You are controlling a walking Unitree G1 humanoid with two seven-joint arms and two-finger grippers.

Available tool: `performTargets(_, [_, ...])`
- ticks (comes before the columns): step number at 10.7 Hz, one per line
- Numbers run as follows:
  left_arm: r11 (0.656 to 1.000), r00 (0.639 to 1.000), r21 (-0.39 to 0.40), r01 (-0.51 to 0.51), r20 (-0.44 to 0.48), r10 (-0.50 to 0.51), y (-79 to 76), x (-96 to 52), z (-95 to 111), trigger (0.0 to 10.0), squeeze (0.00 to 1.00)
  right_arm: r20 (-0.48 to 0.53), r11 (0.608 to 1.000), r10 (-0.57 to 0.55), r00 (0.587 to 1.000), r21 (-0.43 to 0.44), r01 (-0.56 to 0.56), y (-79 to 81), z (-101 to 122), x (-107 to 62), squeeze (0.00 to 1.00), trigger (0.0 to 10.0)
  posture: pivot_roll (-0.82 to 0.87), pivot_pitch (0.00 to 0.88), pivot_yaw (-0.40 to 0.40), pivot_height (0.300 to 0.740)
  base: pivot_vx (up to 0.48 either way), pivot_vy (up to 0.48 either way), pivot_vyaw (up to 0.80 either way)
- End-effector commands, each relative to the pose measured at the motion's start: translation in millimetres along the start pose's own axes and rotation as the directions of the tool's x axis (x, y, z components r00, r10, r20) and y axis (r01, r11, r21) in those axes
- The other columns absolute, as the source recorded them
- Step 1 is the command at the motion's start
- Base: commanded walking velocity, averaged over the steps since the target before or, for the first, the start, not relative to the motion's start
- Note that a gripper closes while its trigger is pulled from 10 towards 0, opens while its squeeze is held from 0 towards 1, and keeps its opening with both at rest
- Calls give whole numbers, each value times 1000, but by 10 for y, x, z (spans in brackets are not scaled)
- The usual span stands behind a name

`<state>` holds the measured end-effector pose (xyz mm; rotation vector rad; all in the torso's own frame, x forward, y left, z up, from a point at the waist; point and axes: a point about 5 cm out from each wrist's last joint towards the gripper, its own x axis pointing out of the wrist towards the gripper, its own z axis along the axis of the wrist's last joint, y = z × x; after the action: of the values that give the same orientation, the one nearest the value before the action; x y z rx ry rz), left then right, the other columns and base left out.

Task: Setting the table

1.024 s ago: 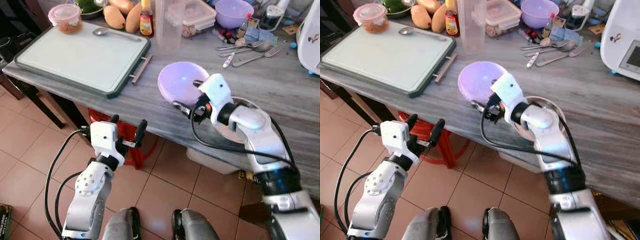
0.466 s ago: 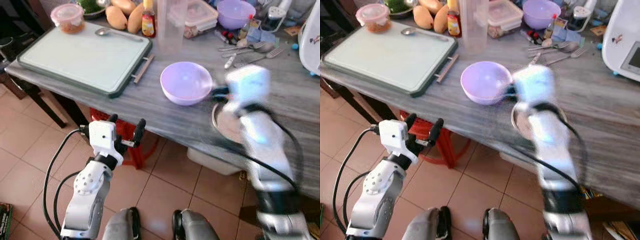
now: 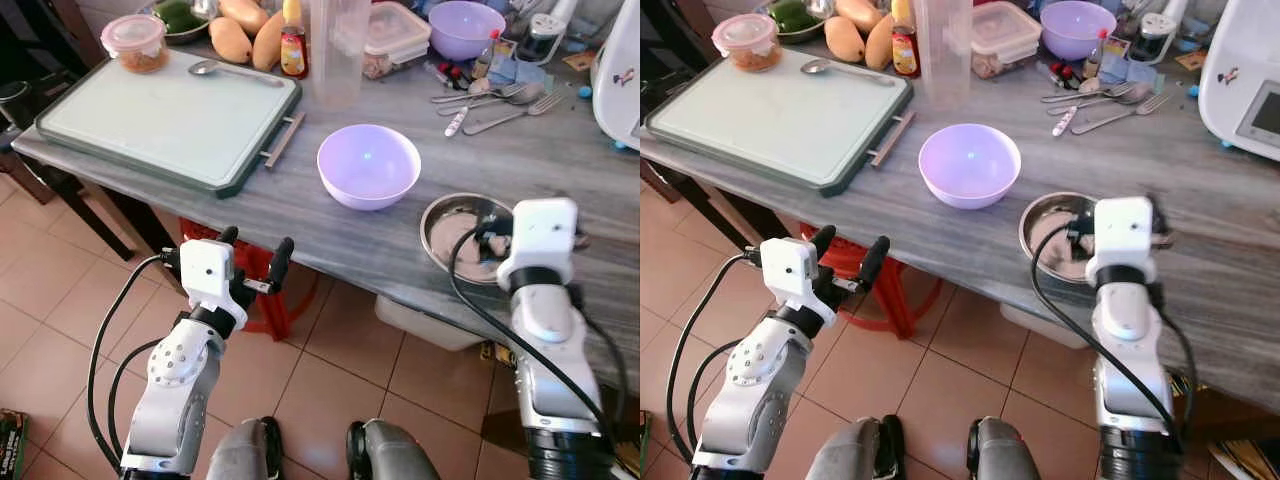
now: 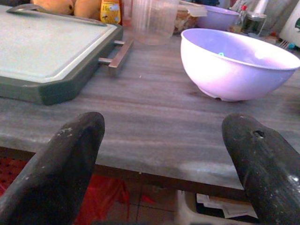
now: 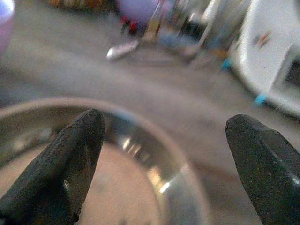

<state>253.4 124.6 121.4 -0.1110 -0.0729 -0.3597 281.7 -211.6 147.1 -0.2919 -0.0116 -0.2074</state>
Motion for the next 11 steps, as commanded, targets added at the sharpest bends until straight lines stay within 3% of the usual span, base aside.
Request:
performTargets(1, [1000, 1000, 1, 7, -20, -7, -5, -24, -28, 10000, 0, -42, 999, 22, 999, 30, -21, 22, -50, 18, 0, 10000, -60, 163, 41, 740, 0, 0, 0])
performTargets(3, [1000, 1000, -6, 9, -24, -9, -5, -38, -30, 10000, 0, -92, 988, 140, 986, 78, -133, 162, -67, 56, 0, 10000, -54, 169, 37, 740, 0, 0, 0])
performTargets(6, [993, 992, -42, 113, -56, -115, -54, -167, -69, 10000, 0, -173, 957, 274, 946, 146, -250, 303, -162, -11, 0, 10000, -54, 178, 33, 740, 0, 0, 0])
performTargets(11, [991, 989, -47, 127, -66, -130, -86, -160, -78, 10000, 0, -202, 932, 344, 917, 194, -307, 368, -138, 12, 0, 10000, -59, 184, 30, 740, 0, 0, 0])
